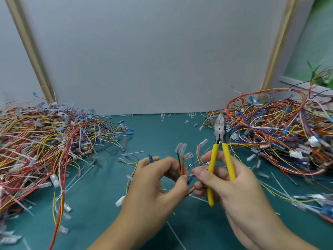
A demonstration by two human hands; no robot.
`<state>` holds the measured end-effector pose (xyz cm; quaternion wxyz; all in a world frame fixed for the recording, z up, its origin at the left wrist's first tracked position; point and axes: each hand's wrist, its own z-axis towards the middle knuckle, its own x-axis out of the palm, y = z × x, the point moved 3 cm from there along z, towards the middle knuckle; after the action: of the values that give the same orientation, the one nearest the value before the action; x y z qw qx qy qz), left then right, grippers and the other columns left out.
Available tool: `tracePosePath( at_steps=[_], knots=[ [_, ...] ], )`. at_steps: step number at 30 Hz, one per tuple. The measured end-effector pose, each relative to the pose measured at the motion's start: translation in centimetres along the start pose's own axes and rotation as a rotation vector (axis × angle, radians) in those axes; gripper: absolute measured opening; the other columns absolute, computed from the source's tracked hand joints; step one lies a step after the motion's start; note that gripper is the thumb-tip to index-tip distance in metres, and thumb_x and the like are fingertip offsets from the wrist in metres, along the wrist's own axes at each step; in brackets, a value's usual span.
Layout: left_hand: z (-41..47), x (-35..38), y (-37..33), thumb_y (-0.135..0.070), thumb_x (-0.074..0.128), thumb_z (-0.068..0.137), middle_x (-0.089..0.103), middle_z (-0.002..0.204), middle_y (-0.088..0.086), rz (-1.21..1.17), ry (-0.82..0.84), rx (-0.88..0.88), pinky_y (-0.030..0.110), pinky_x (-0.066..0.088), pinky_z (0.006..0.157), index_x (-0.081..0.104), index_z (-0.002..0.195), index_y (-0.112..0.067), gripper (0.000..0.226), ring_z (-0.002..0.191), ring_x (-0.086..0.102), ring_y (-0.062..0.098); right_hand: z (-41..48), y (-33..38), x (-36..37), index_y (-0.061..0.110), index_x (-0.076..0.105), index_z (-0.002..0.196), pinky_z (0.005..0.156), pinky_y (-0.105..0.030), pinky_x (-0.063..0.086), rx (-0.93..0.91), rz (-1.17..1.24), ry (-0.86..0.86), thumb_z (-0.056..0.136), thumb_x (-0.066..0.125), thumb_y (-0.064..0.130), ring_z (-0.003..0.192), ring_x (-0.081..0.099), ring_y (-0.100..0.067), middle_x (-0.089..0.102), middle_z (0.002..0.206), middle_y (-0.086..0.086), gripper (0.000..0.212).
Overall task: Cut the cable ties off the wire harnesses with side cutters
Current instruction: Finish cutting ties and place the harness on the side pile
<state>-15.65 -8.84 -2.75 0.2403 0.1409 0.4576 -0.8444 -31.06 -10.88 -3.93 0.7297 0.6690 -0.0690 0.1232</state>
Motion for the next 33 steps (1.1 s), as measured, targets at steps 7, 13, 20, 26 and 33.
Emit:
tracePosePath(
  at_steps=[7,13,20,26,33],
  knots=[
    [0.5,0.5,0.8,-0.026,0.071,0.076,0.07,0.067,-0.002,-0.232,0.081,-0.21,0.015,0.048,0.058,0.065,0.072,-0.016,0.012,0.065,0.065,0.008,0.5,0.3,-0.5,0.014,0.063,0.092,0.052,-0.026,0.054,-0.063,-0.042,-0.047,0.084,0.068,-0.009,0.051,0.061,-0.018,0.065,0.062,-0.004,0.025],
    [0.6,0.1,1.8,-0.02,0.078,0.071,0.075,0.08,0.007,-0.499,0.239,-0.374,0.026,0.051,0.076,0.068,0.087,-0.012,0.02,0.071,0.069,0.014,0.9,0.5,-1.0,0.01,0.062,0.097,0.052,-0.026,0.054,-0.048,0.001,-0.034,0.082,0.069,-0.007,0.054,0.059,-0.02,0.063,0.065,-0.011,0.023],
    [1.3,-1.3,2.7,-0.005,0.08,0.071,0.076,0.078,0.015,-0.61,0.065,-0.505,0.017,0.052,0.057,0.077,0.08,-0.006,0.009,0.067,0.071,0.014,0.8,2.4,-1.5,0.02,0.071,0.093,0.06,-0.031,0.058,-0.197,-0.202,-0.048,0.084,0.074,0.023,0.062,0.063,-0.023,0.064,0.083,-0.02,0.01],
    [1.5,-2.4,3.0,-0.004,0.078,0.074,0.076,0.076,0.01,-0.623,-0.164,-0.48,0.015,0.052,0.057,0.075,0.073,-0.008,0.005,0.065,0.07,0.01,-1.1,2.5,-0.2,0.026,0.067,0.101,0.057,-0.037,0.057,-0.203,-0.54,0.165,0.075,0.046,0.083,0.059,0.06,-0.023,0.058,0.073,-0.013,0.066],
    [1.4,-2.7,2.4,-0.009,0.077,0.077,0.077,0.075,0.003,-0.617,-0.202,-0.377,0.014,0.05,0.058,0.078,0.076,-0.014,0.005,0.064,0.067,0.005,-1.6,1.8,0.7,0.035,0.062,0.098,0.064,-0.045,0.054,-0.128,-0.914,0.267,0.073,0.031,0.082,0.059,0.057,-0.015,0.058,0.072,0.004,0.061]
  ],
)
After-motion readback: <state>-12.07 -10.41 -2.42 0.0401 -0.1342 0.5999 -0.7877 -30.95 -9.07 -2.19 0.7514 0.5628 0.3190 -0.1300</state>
